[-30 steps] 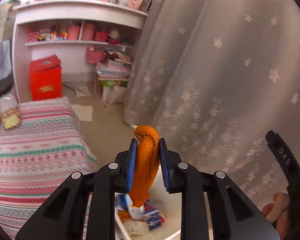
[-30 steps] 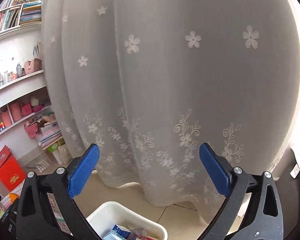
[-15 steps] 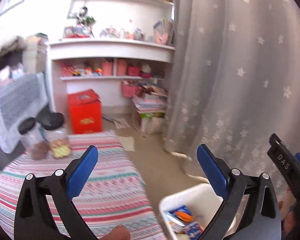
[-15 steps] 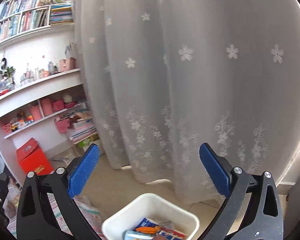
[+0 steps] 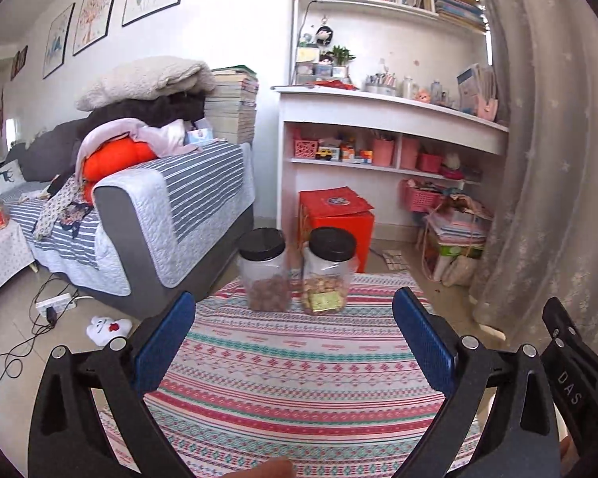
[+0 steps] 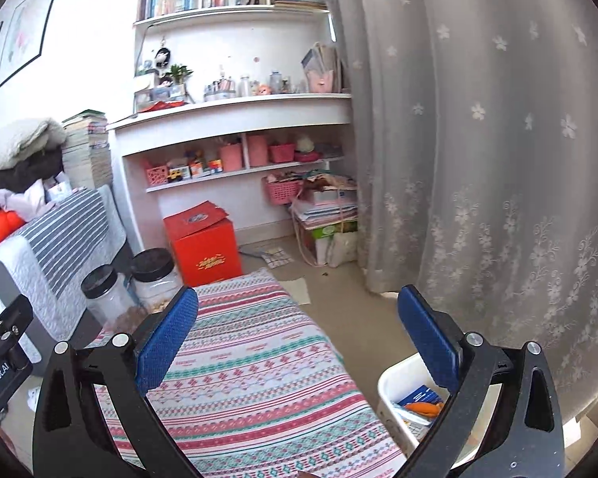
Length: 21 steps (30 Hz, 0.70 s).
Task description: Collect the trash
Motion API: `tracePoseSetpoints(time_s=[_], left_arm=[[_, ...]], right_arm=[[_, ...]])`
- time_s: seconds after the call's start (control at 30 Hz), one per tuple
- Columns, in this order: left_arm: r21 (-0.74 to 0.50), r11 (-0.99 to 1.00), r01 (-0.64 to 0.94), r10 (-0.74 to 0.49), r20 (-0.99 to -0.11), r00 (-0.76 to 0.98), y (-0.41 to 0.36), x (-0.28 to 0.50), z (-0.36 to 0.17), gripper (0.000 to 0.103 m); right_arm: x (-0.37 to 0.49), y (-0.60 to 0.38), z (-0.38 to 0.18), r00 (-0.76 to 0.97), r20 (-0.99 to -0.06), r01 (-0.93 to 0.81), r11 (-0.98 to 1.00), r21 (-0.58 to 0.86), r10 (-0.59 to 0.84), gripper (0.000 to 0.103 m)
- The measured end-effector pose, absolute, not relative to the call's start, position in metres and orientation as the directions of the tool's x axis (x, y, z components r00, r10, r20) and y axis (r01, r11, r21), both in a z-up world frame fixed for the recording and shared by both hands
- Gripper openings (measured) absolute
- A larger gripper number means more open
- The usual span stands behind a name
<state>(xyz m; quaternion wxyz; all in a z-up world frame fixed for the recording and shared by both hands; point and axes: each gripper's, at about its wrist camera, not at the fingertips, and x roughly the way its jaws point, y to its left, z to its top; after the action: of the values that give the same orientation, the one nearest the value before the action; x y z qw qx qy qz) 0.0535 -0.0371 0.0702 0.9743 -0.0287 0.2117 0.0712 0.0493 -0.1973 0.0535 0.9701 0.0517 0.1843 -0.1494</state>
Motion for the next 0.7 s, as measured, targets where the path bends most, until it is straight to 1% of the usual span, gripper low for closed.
tracePoseSetpoints(time_s=[0.07,0.23,0.4,0.7], left_arm=[[-0.014,0.981,-0.196,0.172,-0.421,0.891,-0.019,0.052,0.065,0.096],[-0.003,0.966,-0.257,0.225,-0.471,0.853,0.017,0.059,0.050,0.096],[-0.016,0.962,-0.273,0.226,-0.514,0.828,0.038,0.067,0.040,0.096],[-0.023,0.957,-0.290,0.235,-0.528,0.816,0.047,0.069,0.037,0.096]], right_arm=[[0.055,-0.179,0.049,0.890,-0.374,0.289,0.957,0.021,-0.261,0.096],[0.067,-0.151,0.042,0.892,-0.380,0.261,0.965,-0.006,-0.243,0.096],[0.074,-0.137,0.033,0.891,-0.392,0.242,0.970,-0.019,-0.230,0.096],[0.078,-0.133,0.026,0.887,-0.404,0.237,0.971,-0.017,-0.223,0.096]])
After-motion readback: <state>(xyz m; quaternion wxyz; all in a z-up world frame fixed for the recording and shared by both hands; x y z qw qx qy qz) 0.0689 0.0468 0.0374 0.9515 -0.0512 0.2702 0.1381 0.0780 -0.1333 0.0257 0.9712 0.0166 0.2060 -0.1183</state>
